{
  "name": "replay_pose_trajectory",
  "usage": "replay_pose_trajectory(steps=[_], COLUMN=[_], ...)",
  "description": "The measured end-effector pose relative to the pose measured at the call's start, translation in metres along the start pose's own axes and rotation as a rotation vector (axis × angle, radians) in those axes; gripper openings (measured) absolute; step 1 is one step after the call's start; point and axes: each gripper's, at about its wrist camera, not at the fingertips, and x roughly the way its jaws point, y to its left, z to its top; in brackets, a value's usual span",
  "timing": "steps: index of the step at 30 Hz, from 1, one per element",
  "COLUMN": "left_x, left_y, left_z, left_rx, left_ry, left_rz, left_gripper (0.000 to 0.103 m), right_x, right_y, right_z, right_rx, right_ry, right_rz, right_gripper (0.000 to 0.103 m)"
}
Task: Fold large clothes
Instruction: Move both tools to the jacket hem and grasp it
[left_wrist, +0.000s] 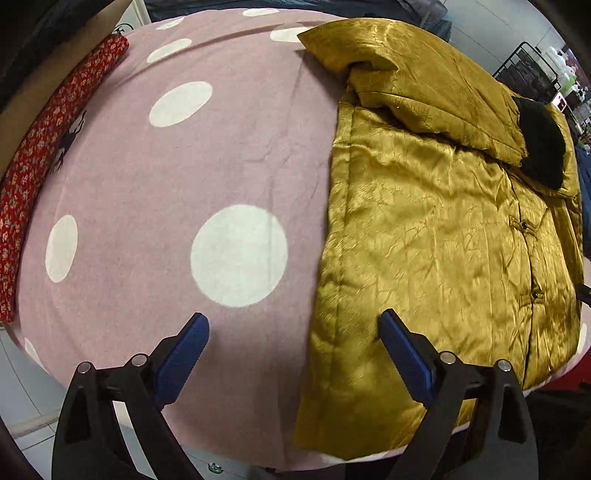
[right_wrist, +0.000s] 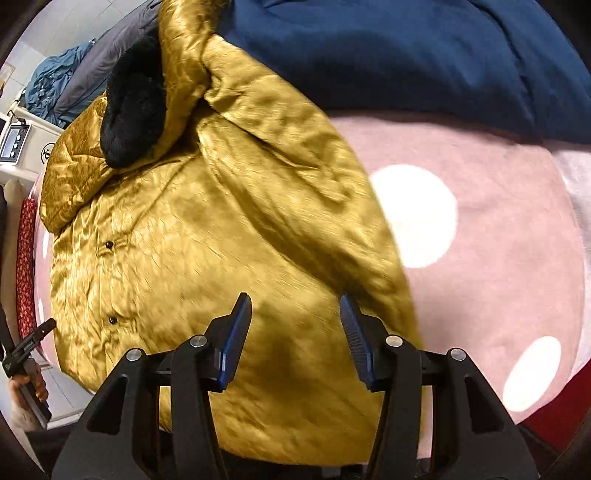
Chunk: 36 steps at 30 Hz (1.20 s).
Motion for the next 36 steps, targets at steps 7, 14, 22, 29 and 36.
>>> replay_pose_trajectory(steps=[7,14,22,29,36], left_x=[0.005,0.025,0.029,0.028,-0.008], left_y=[0.020,0.014,-0.004,-0.024,-0.007], left_z=[-0.010,-0.033,-0.041,-0.045,-0.049], left_rx=[-0.019,-0.001,0.029,0.068,0.051], left_ry=[0.037,0.124,0.145,0.162,0.110], left_rz=[-0.102,-0.192,-0.230,-0.199,-0.242], left_gripper=[0.084,0.084,0.078,0.039,0.011], right_x=[-0.016,-0.014,-0.002,-0.001,0.001], right_y=[-0.037,-0.069,-0.080,-0.073,-0.032], right_z=[-0.004,-0.019,-0.048,-0.051,-0.058], right_rx=[0.034,0.111,0.117,0.091,0.004], right_ry=[-0.004,0.047,0.116,0.152,0.171], right_rz=[-0.016,0.014,0.075,0.098,0.150], right_gripper=[0.051,0.058,0.058,0.058,0.023])
